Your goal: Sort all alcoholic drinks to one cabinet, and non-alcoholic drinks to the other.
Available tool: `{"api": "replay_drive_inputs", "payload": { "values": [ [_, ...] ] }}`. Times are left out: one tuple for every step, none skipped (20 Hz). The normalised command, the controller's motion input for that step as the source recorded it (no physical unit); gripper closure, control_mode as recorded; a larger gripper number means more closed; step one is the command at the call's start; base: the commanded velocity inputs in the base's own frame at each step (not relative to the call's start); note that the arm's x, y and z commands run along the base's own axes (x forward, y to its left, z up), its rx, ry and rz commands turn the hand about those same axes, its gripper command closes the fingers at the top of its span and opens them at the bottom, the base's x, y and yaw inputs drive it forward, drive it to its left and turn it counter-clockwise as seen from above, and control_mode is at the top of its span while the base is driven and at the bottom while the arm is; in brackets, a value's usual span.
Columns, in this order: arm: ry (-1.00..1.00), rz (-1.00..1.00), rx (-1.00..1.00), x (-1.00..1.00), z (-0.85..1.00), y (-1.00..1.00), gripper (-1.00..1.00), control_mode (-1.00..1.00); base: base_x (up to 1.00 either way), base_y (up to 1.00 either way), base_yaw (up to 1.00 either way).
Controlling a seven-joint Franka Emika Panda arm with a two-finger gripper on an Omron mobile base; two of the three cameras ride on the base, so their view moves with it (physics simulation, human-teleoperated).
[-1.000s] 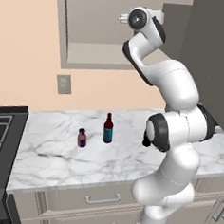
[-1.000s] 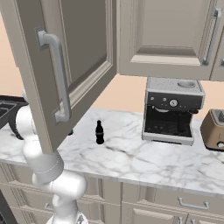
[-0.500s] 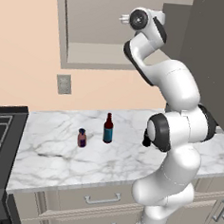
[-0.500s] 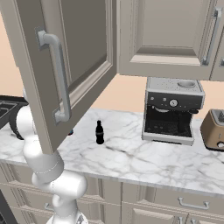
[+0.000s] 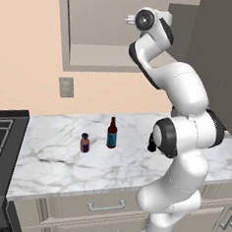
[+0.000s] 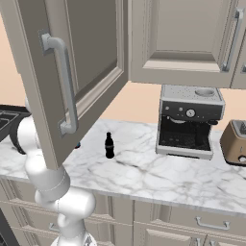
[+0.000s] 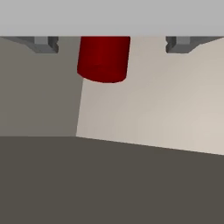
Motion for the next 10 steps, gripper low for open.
{"api": "replay_drive_inputs", "payload": {
  "values": [
    [0.01, 0.00, 0.02, -0.06, 0.00, 0.06, -1.00, -1.00, 0.00, 0.00, 0.00],
    [0.01, 0.00, 0.02, -0.04, 0.00, 0.06, -1.00, -1.00, 0.00, 0.00, 0.00],
    [0.01, 0.00, 0.03, -0.05, 0.00, 0.06, -1.00, -1.00, 0.00, 0.00, 0.00],
    [0.01, 0.00, 0.03, -0.05, 0.00, 0.04, -1.00, -1.00, 0.00, 0.00, 0.00],
    [0.02, 0.00, 0.03, -0.06, 0.00, 0.04, -1.00, -1.00, 0.00, 0.00, 0.00],
    [0.02, 0.00, 0.04, -0.05, 0.00, 0.07, -1.00, -1.00, 0.00, 0.00, 0.00],
    [0.01, 0.00, 0.03, -0.05, 0.00, 0.10, -1.00, -1.00, 0.00, 0.00, 0.00],
    [0.00, 0.00, 0.02, -0.02, 0.00, 0.16, -1.00, -1.00, 0.00, 0.00, 0.00],
    [0.00, 0.00, 0.02, 0.00, 0.00, 0.19, -1.00, -1.00, 0.00, 0.00, 0.00],
    [0.00, 0.00, 0.01, 0.00, 0.00, 0.21, -1.00, -1.00, 0.00, 0.00, 0.00]
  ]
}}
